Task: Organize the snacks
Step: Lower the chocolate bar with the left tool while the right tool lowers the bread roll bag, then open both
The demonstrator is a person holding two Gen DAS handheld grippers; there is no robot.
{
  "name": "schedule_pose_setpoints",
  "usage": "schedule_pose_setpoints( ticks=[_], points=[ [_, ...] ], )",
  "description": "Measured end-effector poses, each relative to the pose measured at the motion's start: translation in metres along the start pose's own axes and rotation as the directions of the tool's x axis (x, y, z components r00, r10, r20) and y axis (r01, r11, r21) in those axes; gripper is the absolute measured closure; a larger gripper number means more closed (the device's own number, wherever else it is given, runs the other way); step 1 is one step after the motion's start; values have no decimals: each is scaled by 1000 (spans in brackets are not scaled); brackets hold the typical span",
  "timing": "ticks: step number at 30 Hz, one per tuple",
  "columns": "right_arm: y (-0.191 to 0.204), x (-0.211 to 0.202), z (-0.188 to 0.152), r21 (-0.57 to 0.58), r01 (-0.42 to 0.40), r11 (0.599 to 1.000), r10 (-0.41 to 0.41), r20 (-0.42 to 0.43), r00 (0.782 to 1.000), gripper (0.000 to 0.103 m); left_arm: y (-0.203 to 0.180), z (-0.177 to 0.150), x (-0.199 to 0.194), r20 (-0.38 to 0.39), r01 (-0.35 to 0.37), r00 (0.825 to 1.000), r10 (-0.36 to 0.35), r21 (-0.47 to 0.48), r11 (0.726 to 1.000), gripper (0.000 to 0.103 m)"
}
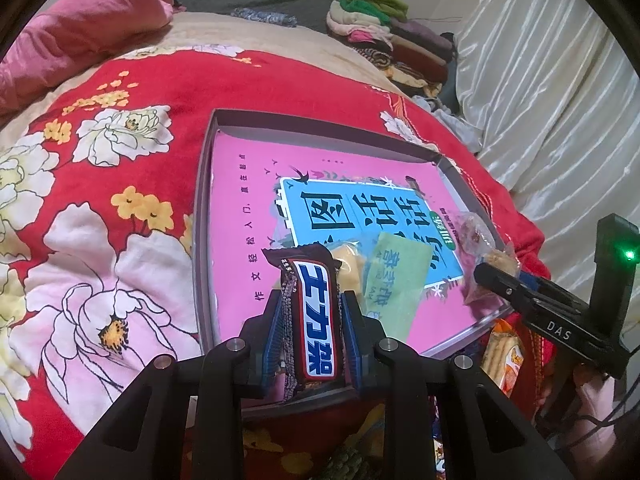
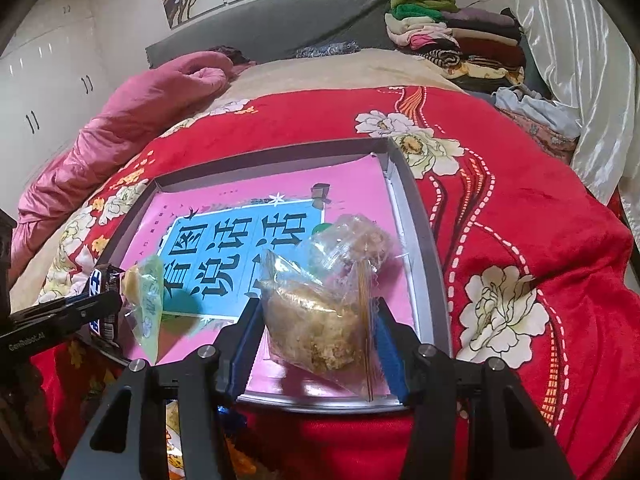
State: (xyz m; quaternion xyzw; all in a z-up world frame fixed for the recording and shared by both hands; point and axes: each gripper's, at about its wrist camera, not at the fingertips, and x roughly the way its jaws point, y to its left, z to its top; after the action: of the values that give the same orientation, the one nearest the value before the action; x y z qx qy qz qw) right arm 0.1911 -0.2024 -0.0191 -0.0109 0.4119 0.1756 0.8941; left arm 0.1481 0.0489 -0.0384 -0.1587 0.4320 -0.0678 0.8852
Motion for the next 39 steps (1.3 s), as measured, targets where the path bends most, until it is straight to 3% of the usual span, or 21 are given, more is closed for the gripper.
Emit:
schedule_pose_setpoints(
  ticks=[32,39],
  points=[
    [-7,-8,-5,47,-7,999,8,-24,1000,42,3,-3,-7,-31,18,999,-18,4,1000,73],
    [-11,-11,-6,48,13,999,-12,-25,1000,38,1,-5,-8,-47,29,998,-28,14,999,65]
  ],
)
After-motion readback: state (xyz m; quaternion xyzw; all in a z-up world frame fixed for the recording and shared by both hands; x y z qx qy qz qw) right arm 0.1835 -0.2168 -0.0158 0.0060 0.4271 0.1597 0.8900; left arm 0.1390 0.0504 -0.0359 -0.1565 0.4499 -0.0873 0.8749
